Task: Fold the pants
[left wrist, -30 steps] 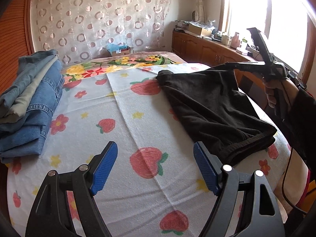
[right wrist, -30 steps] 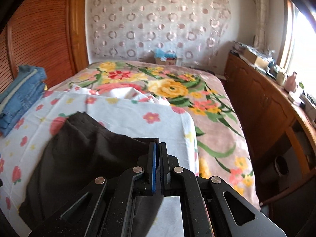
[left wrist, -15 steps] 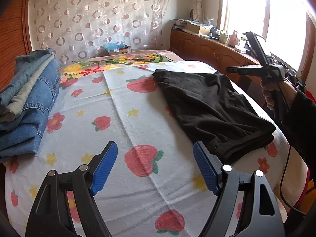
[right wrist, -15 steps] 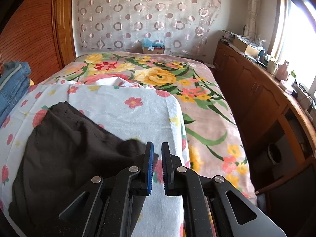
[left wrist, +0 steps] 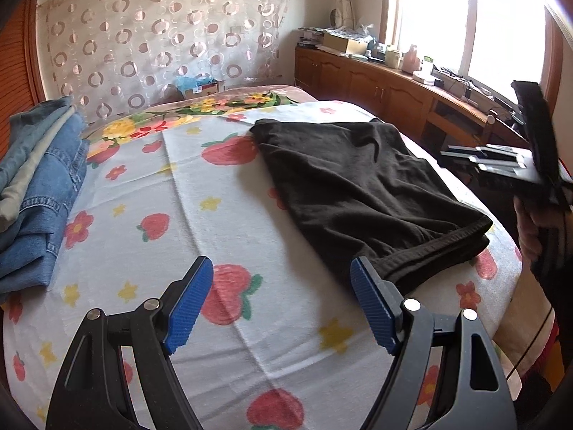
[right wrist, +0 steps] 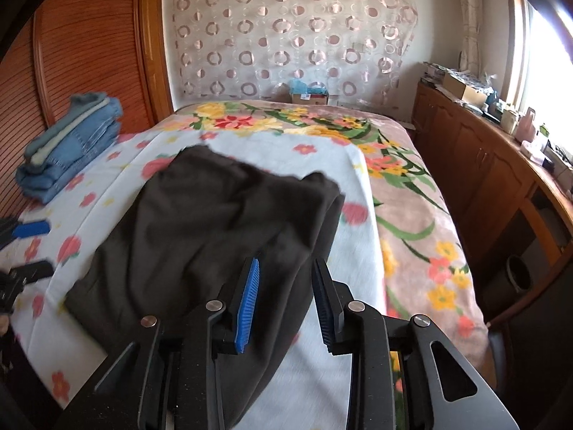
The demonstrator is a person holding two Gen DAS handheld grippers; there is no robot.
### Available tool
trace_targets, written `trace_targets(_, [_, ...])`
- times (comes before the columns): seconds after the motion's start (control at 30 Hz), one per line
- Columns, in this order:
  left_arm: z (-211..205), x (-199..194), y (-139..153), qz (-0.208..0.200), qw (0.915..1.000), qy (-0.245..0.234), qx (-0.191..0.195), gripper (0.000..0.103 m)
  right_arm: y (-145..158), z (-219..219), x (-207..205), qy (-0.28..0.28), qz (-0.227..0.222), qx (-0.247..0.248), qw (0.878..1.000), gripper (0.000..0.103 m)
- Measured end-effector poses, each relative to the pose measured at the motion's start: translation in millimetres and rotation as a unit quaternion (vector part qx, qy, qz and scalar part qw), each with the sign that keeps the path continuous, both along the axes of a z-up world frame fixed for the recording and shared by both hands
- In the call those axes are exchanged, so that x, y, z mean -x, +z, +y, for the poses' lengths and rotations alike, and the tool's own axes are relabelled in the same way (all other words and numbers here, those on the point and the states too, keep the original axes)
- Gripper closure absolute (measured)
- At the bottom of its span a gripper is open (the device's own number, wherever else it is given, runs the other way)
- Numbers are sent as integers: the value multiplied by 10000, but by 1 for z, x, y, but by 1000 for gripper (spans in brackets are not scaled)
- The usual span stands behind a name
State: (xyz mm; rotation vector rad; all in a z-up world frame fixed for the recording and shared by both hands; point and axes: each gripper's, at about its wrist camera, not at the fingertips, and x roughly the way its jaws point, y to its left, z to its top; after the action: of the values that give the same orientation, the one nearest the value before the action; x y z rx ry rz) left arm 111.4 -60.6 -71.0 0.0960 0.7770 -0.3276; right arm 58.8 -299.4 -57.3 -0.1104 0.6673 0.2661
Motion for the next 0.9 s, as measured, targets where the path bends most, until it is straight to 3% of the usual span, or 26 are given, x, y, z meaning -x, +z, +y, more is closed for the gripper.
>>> trace_targets(0.13, [-10,-2,0,12,10000,-83,-49,23,-4,1,24,36,35,-9,10000,71])
trace_targets(0.27, [-19,-6,-3,75,9998,-157,-70,23,-10,-1,40,-155,91,52,9998,60])
trace_targets(0.4, [-28,-10,-9,177,9995,-229,-113,23,-16,1,49,-309,163,192,9992,59])
trace_targets(0.8, [-35,-13,-23,373,9989,-247,-130,23,-21,1,62,-284,114,-79,9995,59])
trace_targets(0.87, [-35,-11,-22,344,9990,-255,-119,27,-21,0,67,-242,91,-200,9995,59])
trace_targets(0.9, [-35,-9,-21,344,9989,-295,-74,33,-20,-2,70,-234,69,-231,9994,59])
